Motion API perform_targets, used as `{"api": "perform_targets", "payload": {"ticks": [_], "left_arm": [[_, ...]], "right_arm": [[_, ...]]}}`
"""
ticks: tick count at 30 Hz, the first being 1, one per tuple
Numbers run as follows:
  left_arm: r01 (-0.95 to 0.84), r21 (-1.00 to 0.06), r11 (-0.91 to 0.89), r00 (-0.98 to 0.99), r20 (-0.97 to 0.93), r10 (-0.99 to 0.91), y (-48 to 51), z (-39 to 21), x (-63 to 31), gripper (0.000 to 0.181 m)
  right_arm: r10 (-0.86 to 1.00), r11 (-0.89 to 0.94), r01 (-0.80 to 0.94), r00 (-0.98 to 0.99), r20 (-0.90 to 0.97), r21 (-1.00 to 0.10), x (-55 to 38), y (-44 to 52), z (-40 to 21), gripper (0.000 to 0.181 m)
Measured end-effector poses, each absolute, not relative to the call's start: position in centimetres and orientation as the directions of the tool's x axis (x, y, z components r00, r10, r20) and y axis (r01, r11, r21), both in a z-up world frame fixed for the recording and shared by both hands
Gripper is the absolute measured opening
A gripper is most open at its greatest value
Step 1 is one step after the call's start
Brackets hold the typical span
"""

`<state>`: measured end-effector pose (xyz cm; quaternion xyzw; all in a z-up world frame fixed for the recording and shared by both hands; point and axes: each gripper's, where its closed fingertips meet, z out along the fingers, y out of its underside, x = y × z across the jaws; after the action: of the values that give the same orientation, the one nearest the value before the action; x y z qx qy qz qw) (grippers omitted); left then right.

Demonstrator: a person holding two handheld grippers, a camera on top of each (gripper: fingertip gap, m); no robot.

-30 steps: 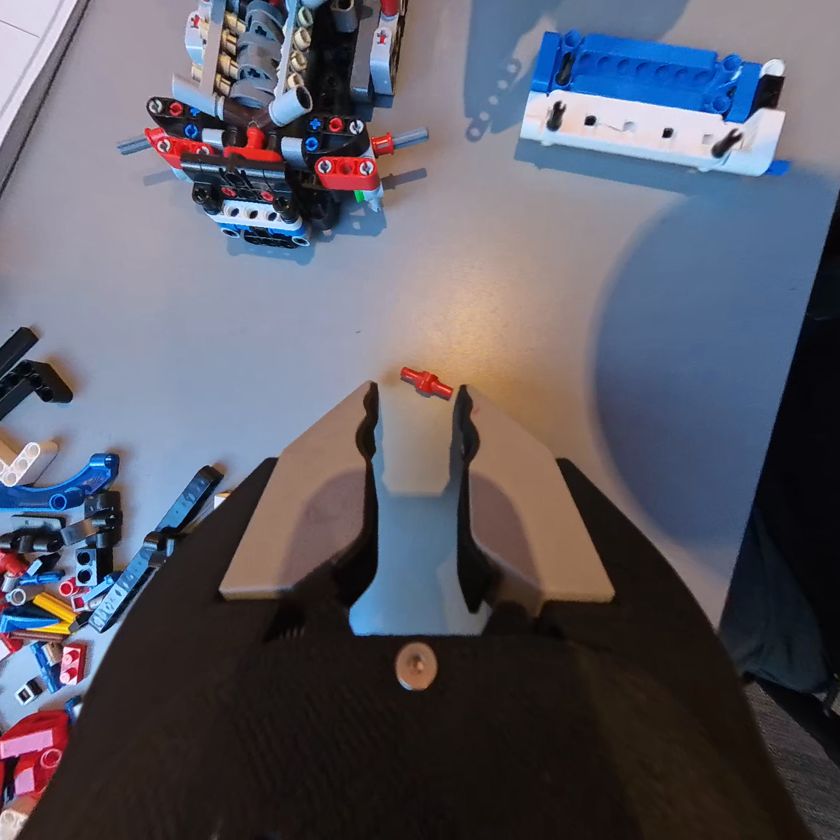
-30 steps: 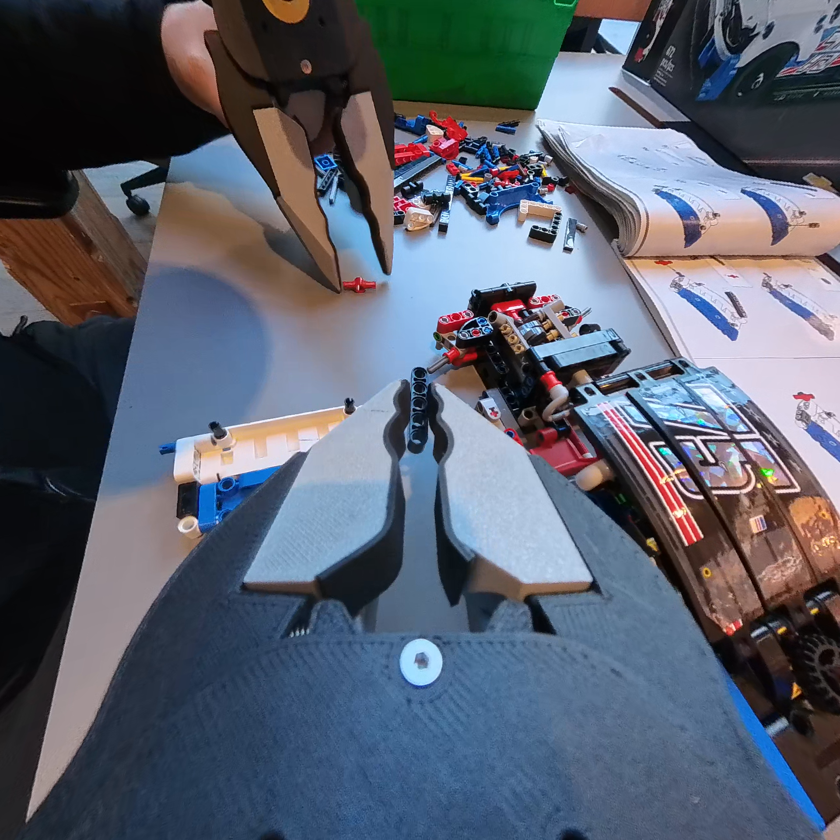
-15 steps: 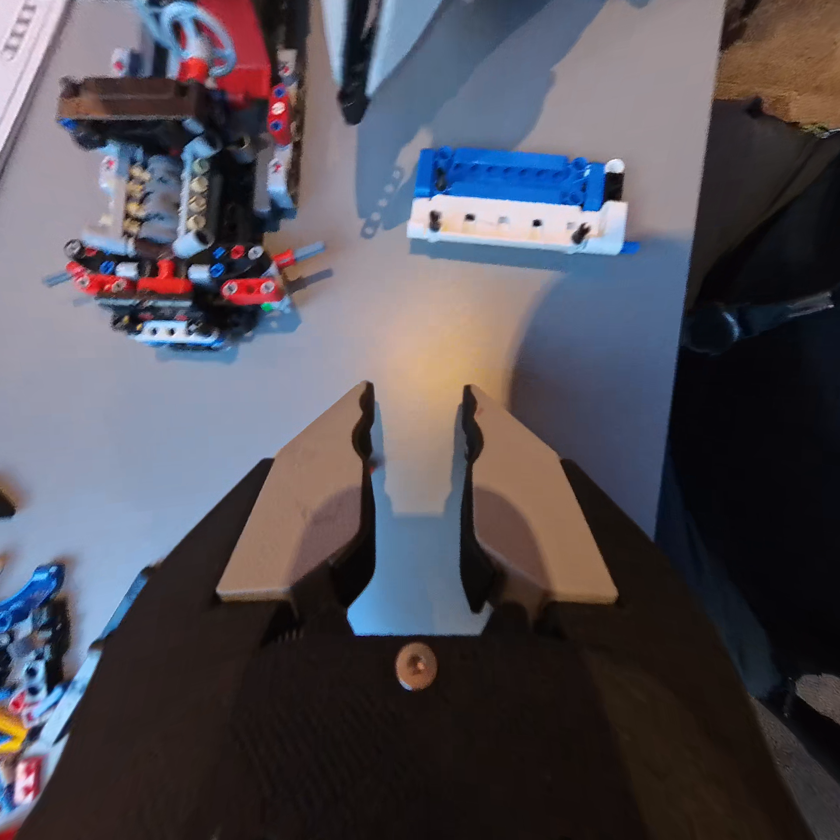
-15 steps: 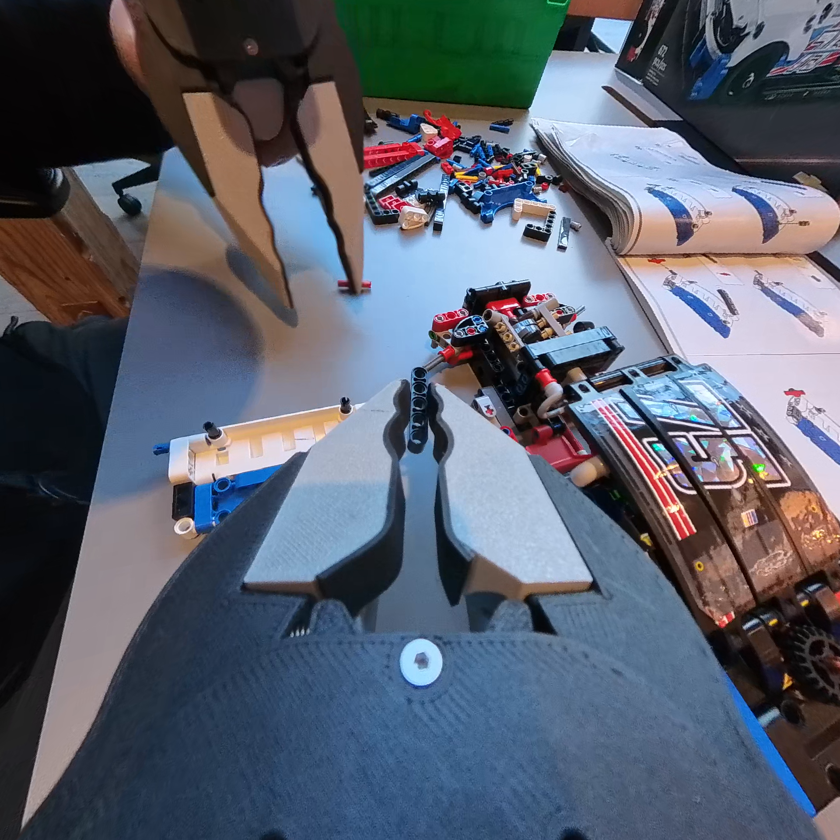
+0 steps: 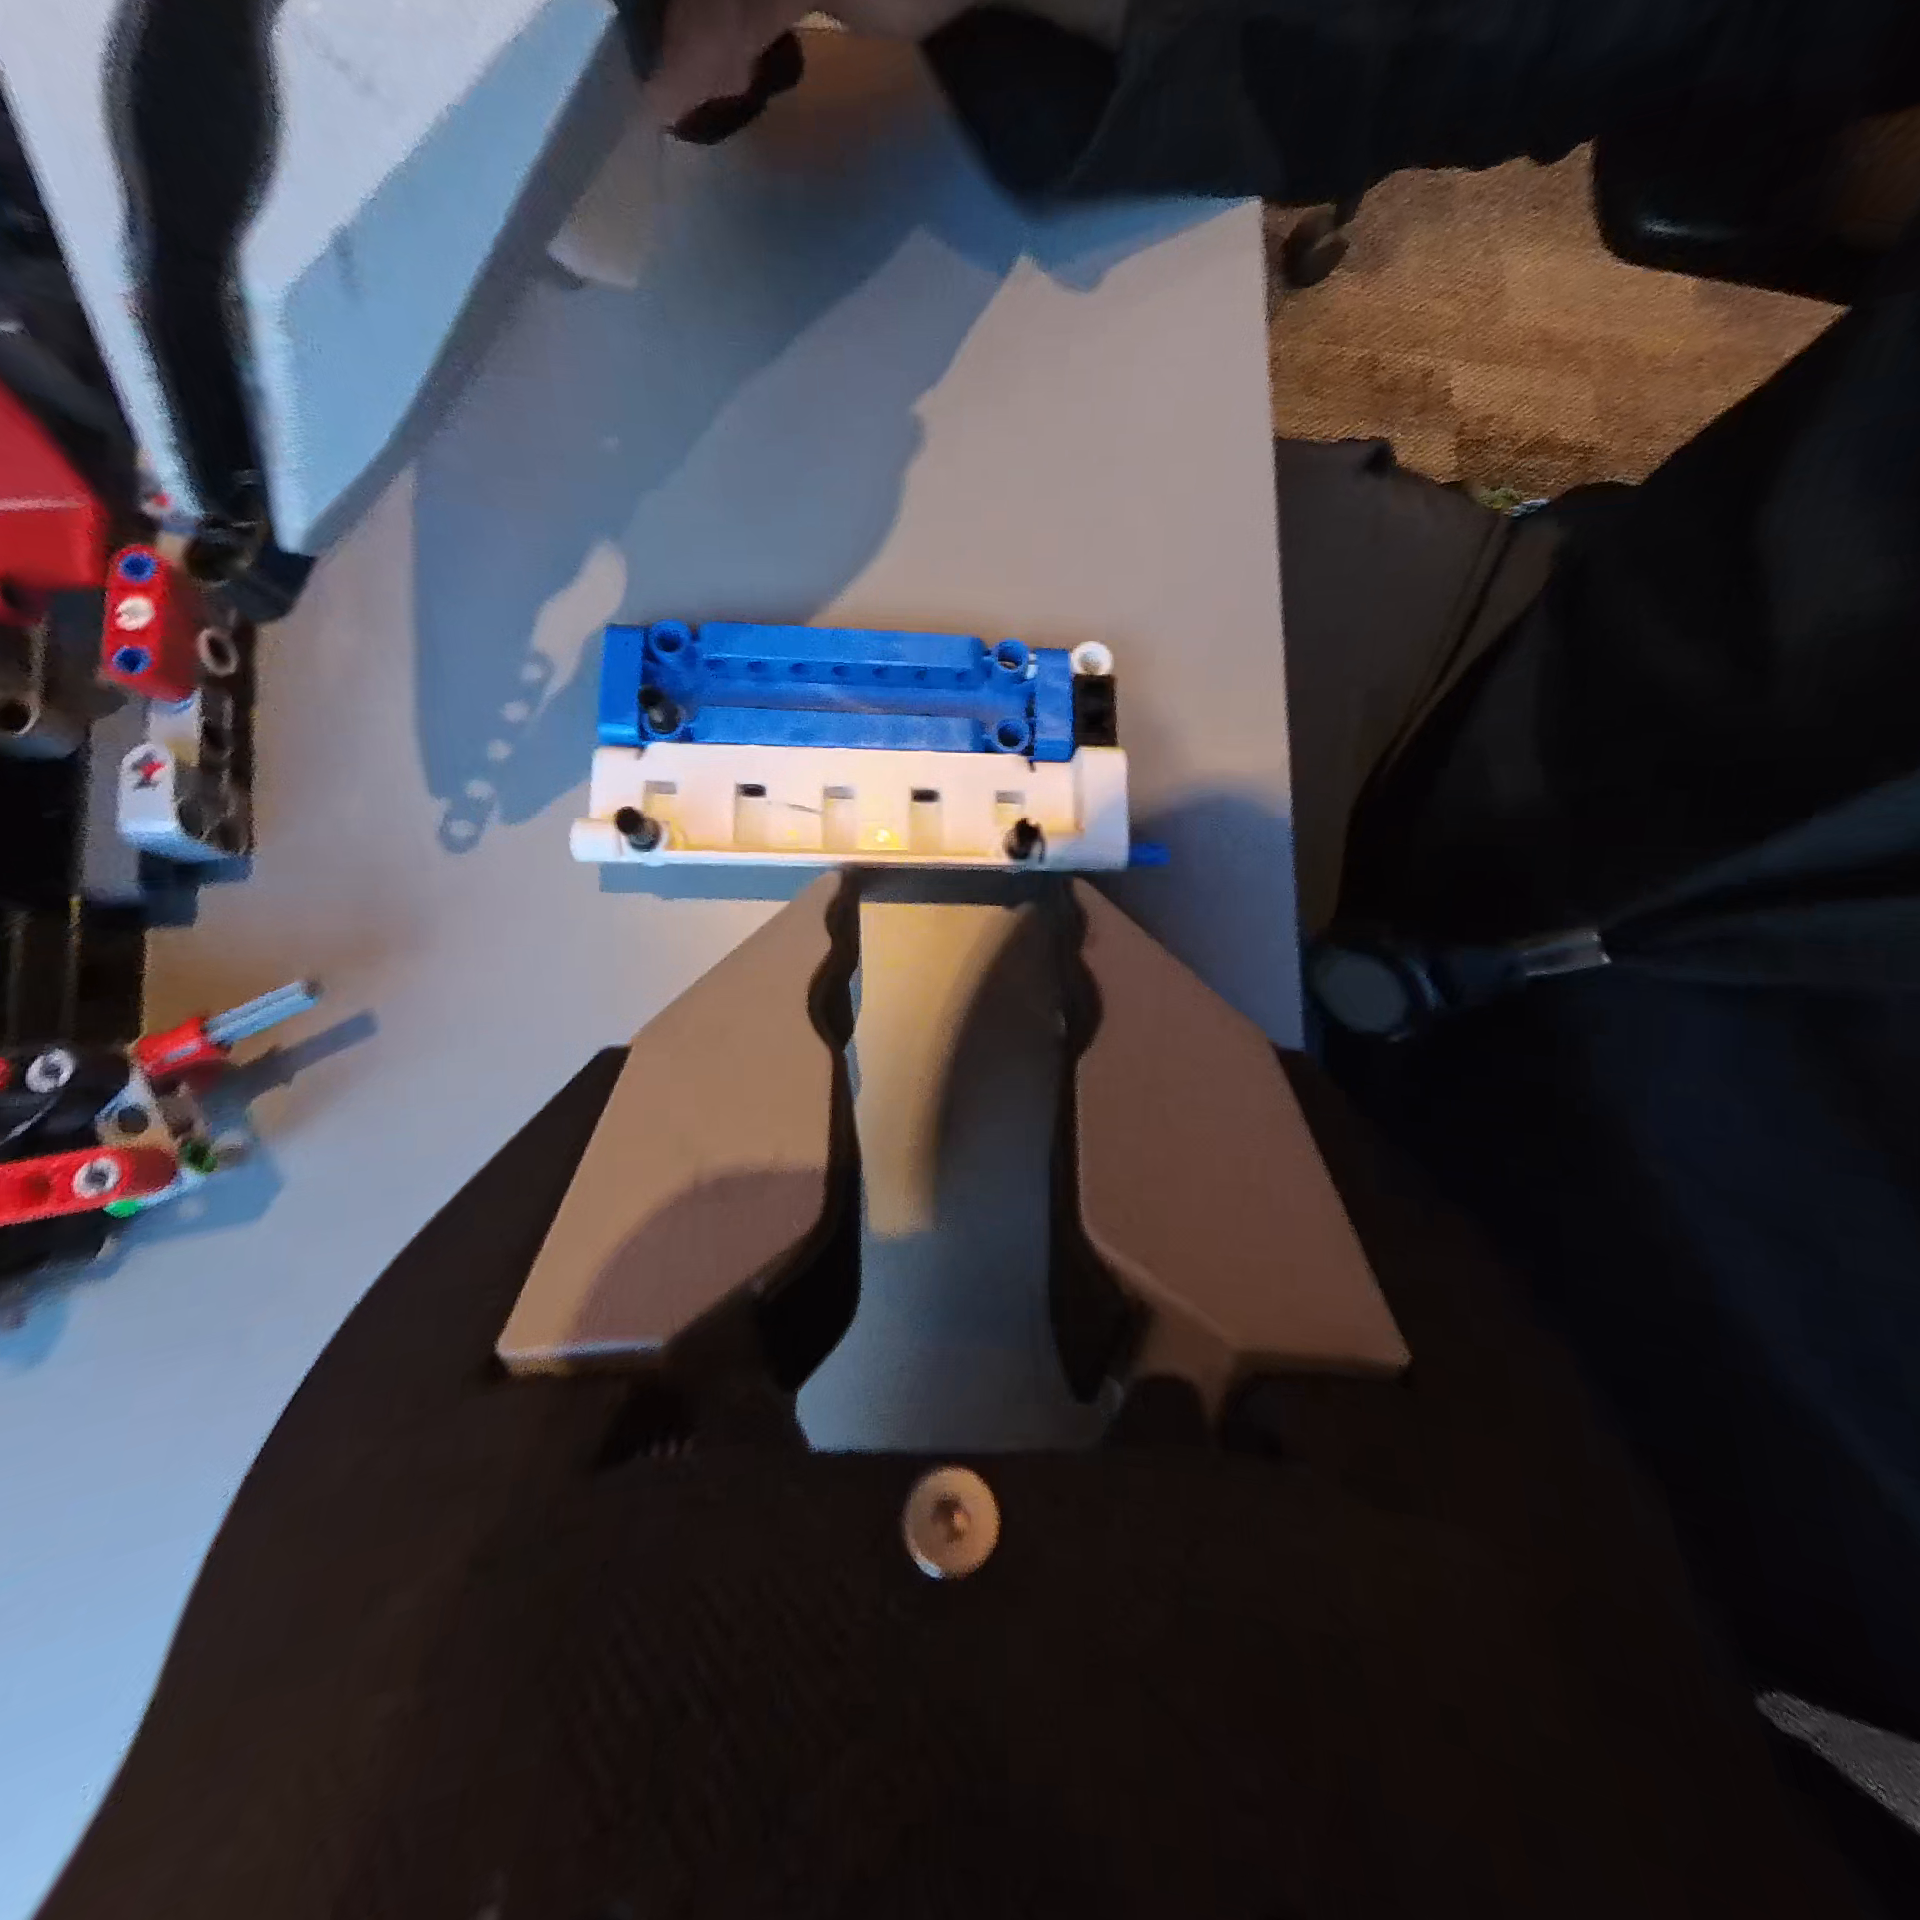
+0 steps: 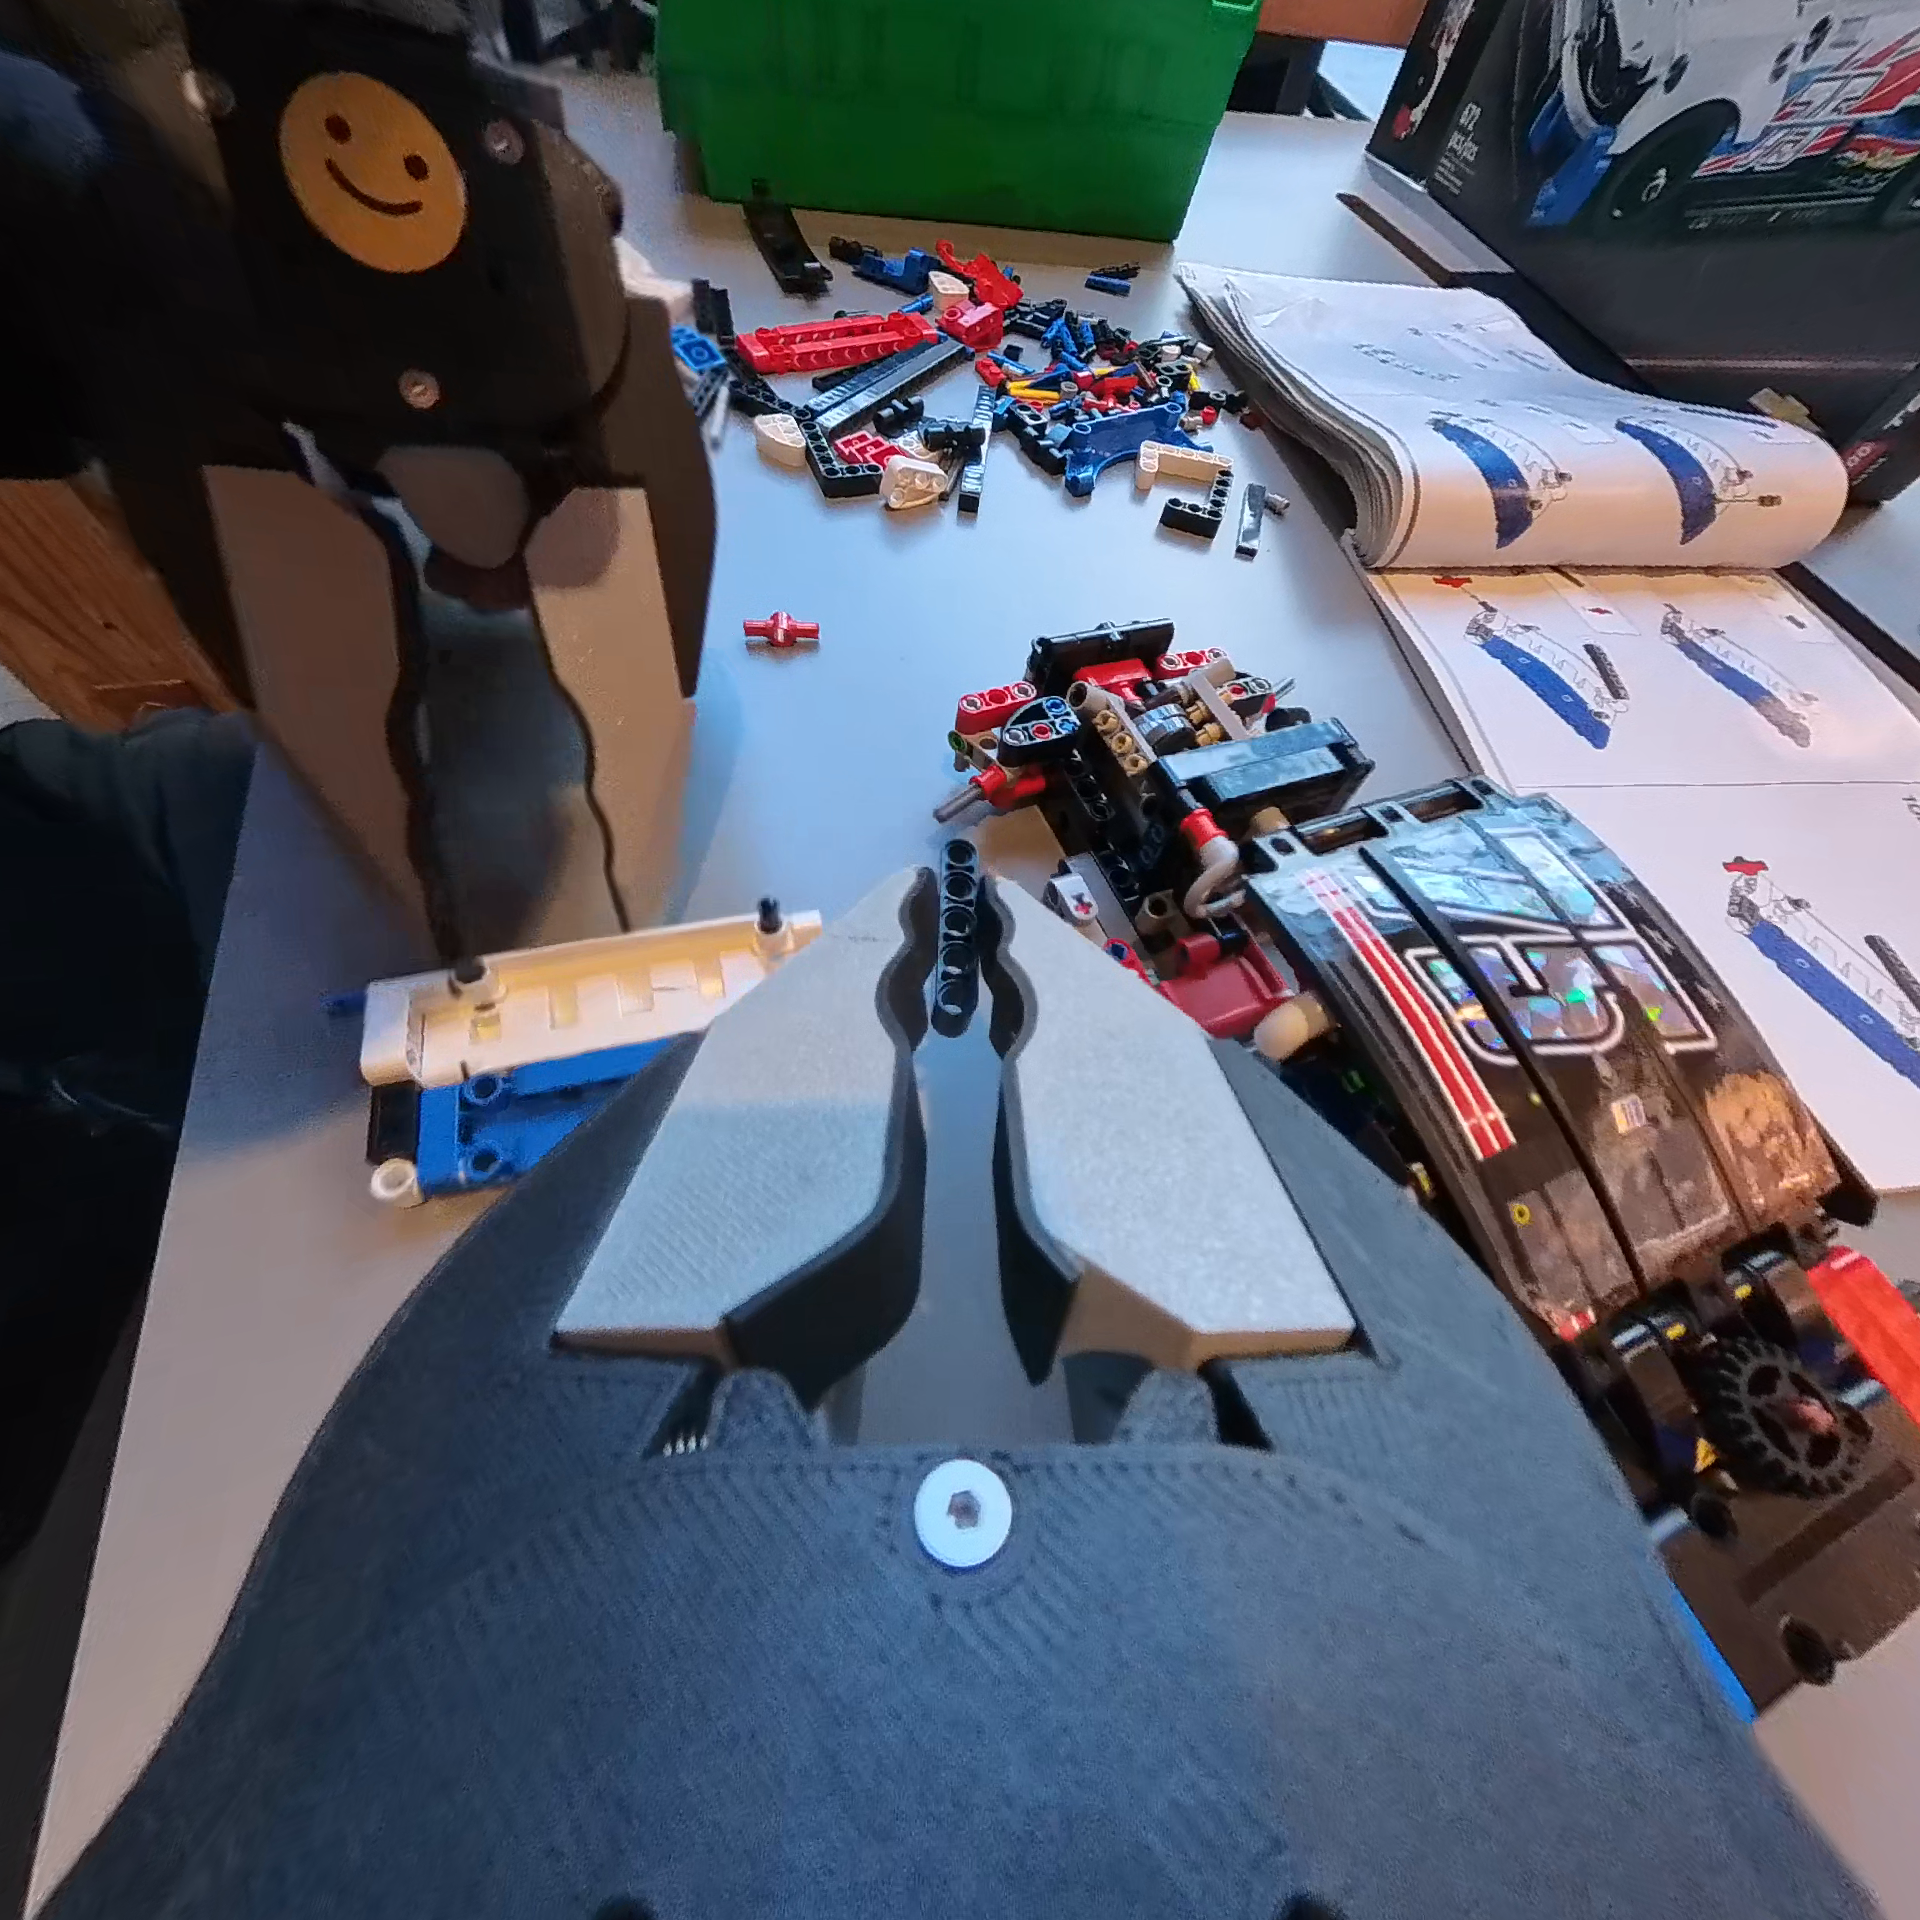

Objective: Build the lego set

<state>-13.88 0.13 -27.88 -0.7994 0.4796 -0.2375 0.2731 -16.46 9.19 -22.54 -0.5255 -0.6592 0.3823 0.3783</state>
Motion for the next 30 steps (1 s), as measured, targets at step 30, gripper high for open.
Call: {"api": "perform_targets", "payload": {"ticks": [30], "left_arm": [[-0.477,-0.758,-0.444,0.545,0.141,-0.826,5.7,-26.6,-15.5,0.028]], "right_arm": [[0.949,0.198,0.471,-0.311,0.049,-0.86,-15.8,6.6,-24.5,0.004]]}}
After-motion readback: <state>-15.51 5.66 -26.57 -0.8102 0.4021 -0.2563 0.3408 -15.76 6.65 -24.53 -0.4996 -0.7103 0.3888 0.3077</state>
